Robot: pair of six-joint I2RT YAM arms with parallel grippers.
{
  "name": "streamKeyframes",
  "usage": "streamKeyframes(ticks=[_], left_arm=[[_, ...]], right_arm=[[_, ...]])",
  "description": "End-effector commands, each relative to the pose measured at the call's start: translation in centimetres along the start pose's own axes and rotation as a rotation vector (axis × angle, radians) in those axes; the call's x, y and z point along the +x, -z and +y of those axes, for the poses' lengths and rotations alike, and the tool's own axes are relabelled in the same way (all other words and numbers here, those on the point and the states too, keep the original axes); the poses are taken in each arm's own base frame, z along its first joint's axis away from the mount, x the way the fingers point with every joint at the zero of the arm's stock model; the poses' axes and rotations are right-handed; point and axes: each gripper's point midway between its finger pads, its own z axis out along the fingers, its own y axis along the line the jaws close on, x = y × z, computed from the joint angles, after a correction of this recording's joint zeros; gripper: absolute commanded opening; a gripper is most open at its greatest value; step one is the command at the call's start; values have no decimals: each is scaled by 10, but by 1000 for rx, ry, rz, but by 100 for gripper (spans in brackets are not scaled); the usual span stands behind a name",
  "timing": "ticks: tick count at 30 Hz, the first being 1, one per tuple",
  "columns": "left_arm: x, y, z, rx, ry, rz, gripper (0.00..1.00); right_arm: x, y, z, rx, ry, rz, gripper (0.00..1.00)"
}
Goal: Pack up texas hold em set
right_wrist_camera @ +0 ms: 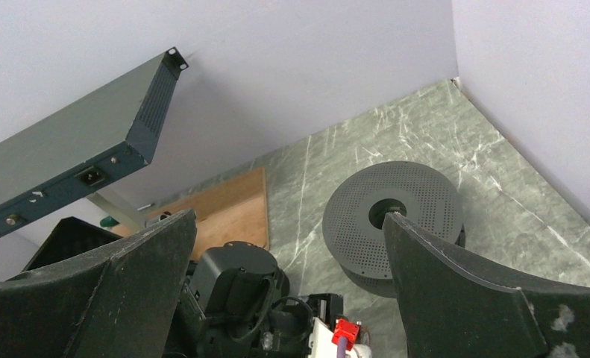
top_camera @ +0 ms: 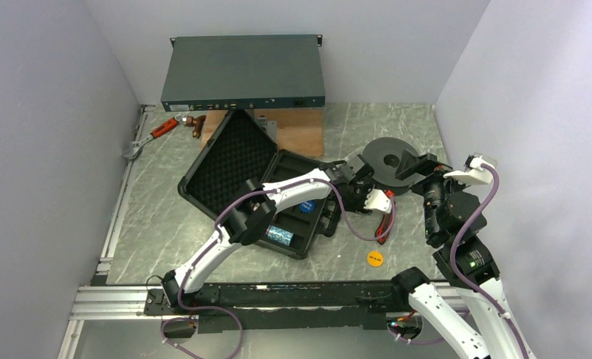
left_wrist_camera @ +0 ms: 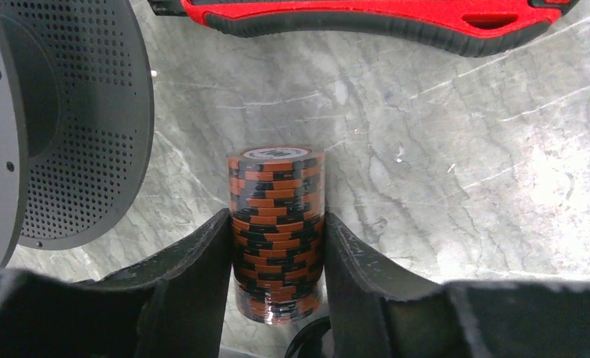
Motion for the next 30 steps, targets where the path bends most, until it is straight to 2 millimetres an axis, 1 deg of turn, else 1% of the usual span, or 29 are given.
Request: streamKeyframes(ticks=[1, 2, 3, 5, 8, 9, 11, 15, 19, 26, 30], left_arm=[[0, -6, -7, 5, -30, 40, 42], [1, -7, -7, -2, -29, 50, 36], [3, -8, -6, -18, -28, 67, 32], [4, -7, -5, -37, -33, 86, 30], [0, -4, -6, -49, -45, 95, 21], [-3, -1, -6, -55, -49, 89, 16], [-7, 4, -5, -77, -55, 78, 0], [-18, 18, -2, -123, -71, 51, 0], [-33, 35, -5, -152, -90, 31, 0], [-67, 68, -20, -136, -93, -28, 0], [-75, 82, -31, -134, -111, -28, 0]], right_arm=[[-5, 1, 5, -23, -10, -7, 99], [-5, 1, 5, -24, -11, -7, 99], [-4, 1, 5, -24, -11, -5, 99], [-3, 1, 5, -23, -10, -3, 99], [-2, -1, 6, -23, -8, 0, 99], [-3, -1, 7, -27, -10, 0, 99], [-6, -2, 9, -32, -15, -4, 99], [-13, -3, 16, -51, -23, -16, 98], [-18, -6, 19, -56, -22, -26, 98], [-25, -7, 23, -61, -32, -43, 98], [-26, -6, 23, -63, -36, -44, 98]])
